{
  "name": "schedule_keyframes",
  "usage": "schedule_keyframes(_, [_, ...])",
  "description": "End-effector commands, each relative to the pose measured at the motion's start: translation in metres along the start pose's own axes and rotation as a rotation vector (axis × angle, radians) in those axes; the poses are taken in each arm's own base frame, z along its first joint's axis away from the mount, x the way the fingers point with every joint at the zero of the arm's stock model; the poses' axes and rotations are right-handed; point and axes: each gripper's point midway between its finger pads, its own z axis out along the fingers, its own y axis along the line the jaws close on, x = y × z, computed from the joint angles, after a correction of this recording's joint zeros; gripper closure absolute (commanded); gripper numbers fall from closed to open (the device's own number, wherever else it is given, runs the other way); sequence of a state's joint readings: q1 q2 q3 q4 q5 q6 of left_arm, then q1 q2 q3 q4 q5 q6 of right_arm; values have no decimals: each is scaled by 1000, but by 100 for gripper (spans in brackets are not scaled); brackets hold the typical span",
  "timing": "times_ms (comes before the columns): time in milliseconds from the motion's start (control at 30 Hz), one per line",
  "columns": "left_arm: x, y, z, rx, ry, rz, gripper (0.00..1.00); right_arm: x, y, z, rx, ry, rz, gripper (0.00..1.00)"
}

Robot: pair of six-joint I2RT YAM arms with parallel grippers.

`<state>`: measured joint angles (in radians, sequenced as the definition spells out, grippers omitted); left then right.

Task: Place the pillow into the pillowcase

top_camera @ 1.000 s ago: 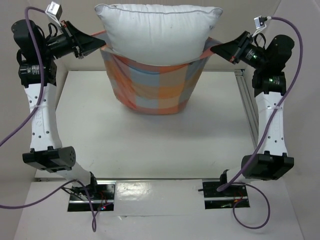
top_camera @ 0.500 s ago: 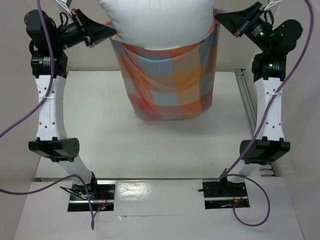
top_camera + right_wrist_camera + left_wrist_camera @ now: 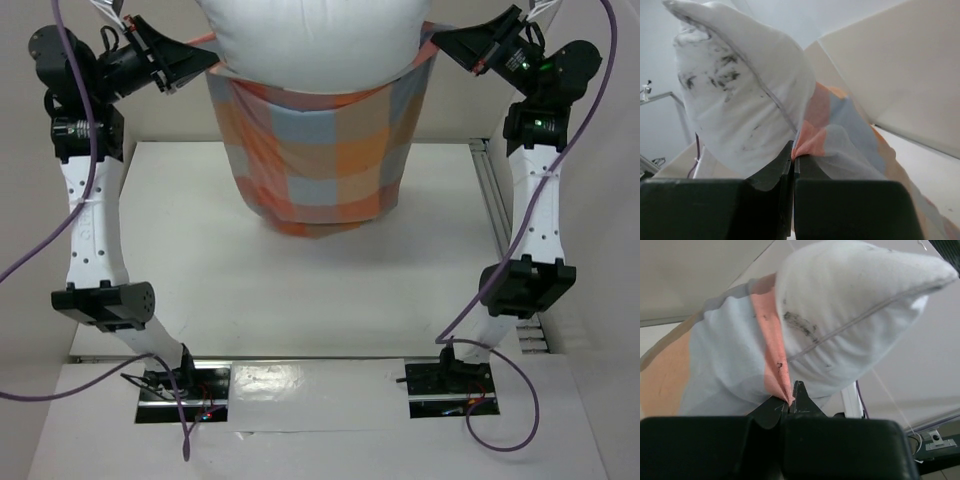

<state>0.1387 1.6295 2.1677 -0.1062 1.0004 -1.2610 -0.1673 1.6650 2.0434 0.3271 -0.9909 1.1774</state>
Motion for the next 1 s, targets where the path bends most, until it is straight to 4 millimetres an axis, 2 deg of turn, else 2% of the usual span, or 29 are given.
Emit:
schedule_keyframes(0, [-22,-23,15,40,-85,94,100,-69,74,-6,-98,-240,-231,100])
schedule_keyframes(33, [-19,-47,17,84,-80,141,100,-66,87,-2,-119,-235,-256,100])
schedule_keyframes(67, [-15,-49,23,100,-65,151,100,-54,81,9,-99,-213,-272,100])
schedule_keyframes(100, [-6,-55,29,122,-43,153,100,-46,66,15,-53,-205,-265,100])
schedule_keyframes(133, [-4,-30,35,74,-36,98,100,-34,51,20,-3,-183,-247,100])
schedule_keyframes(167, [-2,-17,38,55,-27,71,100,-4,2,24,94,-107,-157,100])
schedule_keyframes(200, [3,-6,40,42,-7,35,100,11,-15,24,104,-64,-95,100])
schedule_keyframes(233, [4,8,40,28,4,8,100,17,-30,23,94,-41,-44,100])
schedule_keyframes(300, [-3,5,34,32,-10,44,100,-7,0,17,9,-79,-102,100])
schedule_keyframes(333, [-10,1,30,24,-34,72,100,-20,5,17,27,-106,-152,100])
schedule_keyframes(367, [-10,-4,23,10,-41,80,100,-33,29,15,52,-115,-190,100])
schedule_keyframes(400, [-13,-2,19,-2,-56,103,100,-39,23,12,84,-123,-239,100])
schedule_keyframes(433, [-18,3,11,-25,-74,101,100,-39,32,10,78,-127,-247,100])
schedule_keyframes(467, [-15,22,9,-66,-76,65,100,-37,16,5,98,-132,-237,100])
schedule_keyframes(533, [-14,25,-1,-94,-86,71,100,-40,4,-10,138,-150,-221,100])
schedule_keyframes(567, [-16,41,-6,-128,-90,49,100,-43,15,-17,144,-172,-230,100])
schedule_keyframes(600, [-16,49,-9,-151,-90,36,100,-40,-2,-27,183,-175,-212,100])
schedule_keyframes(633, [-14,49,-16,-173,-94,42,100,-40,7,-30,182,-189,-223,100])
schedule_keyframes(667, [-9,60,-17,-188,-87,15,100,-41,5,-34,192,-197,-217,100])
schedule_keyframes(700, [-9,64,-21,-203,-90,11,100,-36,-6,-35,207,-189,-193,100])
schedule_keyframes(733, [-7,70,-21,-211,-86,-3,100,-37,0,-36,203,-190,-217,100])
schedule_keyframes(800, [-8,77,-28,-236,-94,-13,100,-31,-12,-38,234,-174,-197,100])
schedule_keyframes(933, [-11,79,-35,-249,-109,-12,100,-32,-23,-46,272,-181,-203,100])
schedule_keyframes(967, [-12,74,-34,-243,-113,-10,100,-34,-17,-45,261,-188,-208,100])
